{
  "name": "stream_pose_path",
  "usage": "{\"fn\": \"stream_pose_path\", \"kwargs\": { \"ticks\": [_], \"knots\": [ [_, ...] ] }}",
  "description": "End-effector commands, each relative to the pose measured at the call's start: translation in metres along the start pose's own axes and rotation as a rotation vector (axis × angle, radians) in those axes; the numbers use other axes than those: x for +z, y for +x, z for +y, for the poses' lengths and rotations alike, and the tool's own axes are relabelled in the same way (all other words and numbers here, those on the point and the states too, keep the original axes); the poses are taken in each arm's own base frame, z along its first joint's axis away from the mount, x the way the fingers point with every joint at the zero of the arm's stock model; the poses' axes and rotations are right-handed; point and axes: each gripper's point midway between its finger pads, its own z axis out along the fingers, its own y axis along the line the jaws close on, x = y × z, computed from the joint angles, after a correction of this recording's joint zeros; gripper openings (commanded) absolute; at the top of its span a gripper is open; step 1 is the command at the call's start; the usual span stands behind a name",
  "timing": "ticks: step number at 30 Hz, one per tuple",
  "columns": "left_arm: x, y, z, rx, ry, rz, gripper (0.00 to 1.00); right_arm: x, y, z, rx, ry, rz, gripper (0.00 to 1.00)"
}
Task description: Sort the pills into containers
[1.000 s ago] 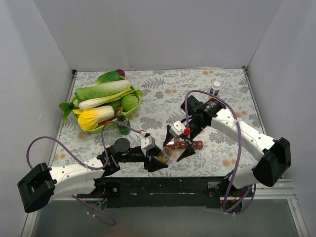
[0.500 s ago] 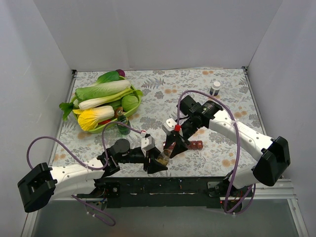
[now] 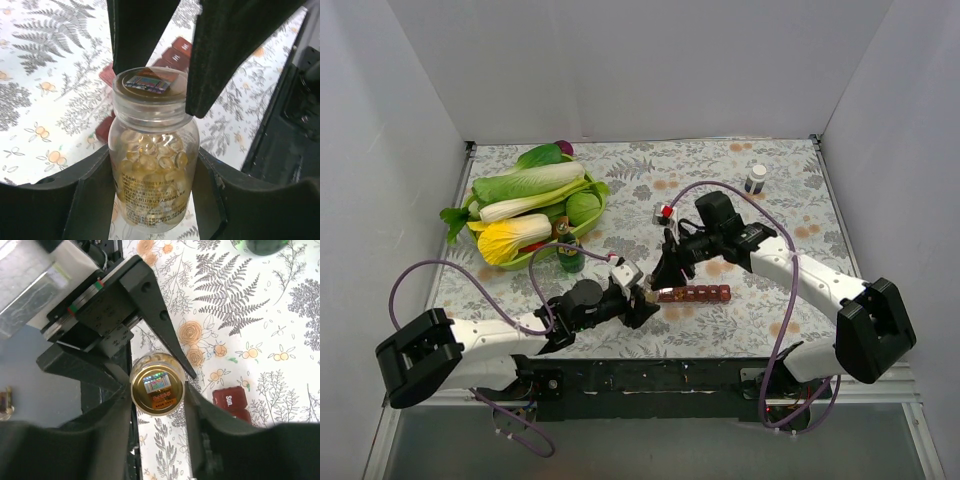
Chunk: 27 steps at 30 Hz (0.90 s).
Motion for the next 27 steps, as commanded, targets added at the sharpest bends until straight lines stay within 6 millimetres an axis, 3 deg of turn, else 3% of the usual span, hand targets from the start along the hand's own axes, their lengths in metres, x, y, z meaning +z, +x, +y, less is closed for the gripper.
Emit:
{"fn": "stream_pose_path", "kwargs": {
  "ticks": [1,3,5,6,8,9,16,19,20,27],
  "knots": [
    [0.009,-0.074,0.031,-0.027,-0.170,-0.264,0.00,-0.003,-0.019,0.029,0.108,-0.137,-0.029,0.62],
    [0.008,-0.073,0.008,0.014,-0.040,-0.264,0.00,-0.011,-0.024,0.029,-0.030,-0.170,-0.041,0.90],
    [0.004,-0.064,-0.009,0.044,0.062,-0.233,0.00,-0.025,-0.033,0.032,-0.116,-0.162,-0.036,0.92],
    [0.000,-0.066,-0.014,0.050,0.091,-0.237,0.00,-0.029,-0.038,0.029,-0.264,-0.156,-0.044,0.92],
    [-0.007,-0.060,-0.026,0.059,0.159,-0.226,0.00,-0.041,-0.041,0.034,-0.358,-0.147,-0.028,0.93],
    [-0.012,-0.061,-0.031,0.063,0.183,-0.230,0.00,-0.045,-0.041,0.036,-0.484,-0.159,-0.028,0.94],
    [-0.031,-0.056,-0.070,0.079,0.405,-0.166,0.00,-0.058,-0.009,0.071,-0.882,-0.324,-0.033,0.96],
    [-0.038,-0.057,-0.088,0.081,0.510,-0.126,0.00,-0.057,-0.004,0.089,-0.904,-0.399,-0.043,0.95],
    [-0.037,-0.048,-0.089,0.078,0.521,-0.077,0.00,-0.055,-0.004,0.093,-0.859,-0.426,-0.047,0.94],
    [-0.037,-0.043,-0.093,0.098,0.560,-0.013,0.00,-0.038,0.007,0.115,-0.793,-0.541,-0.016,0.88]
  ]
}}
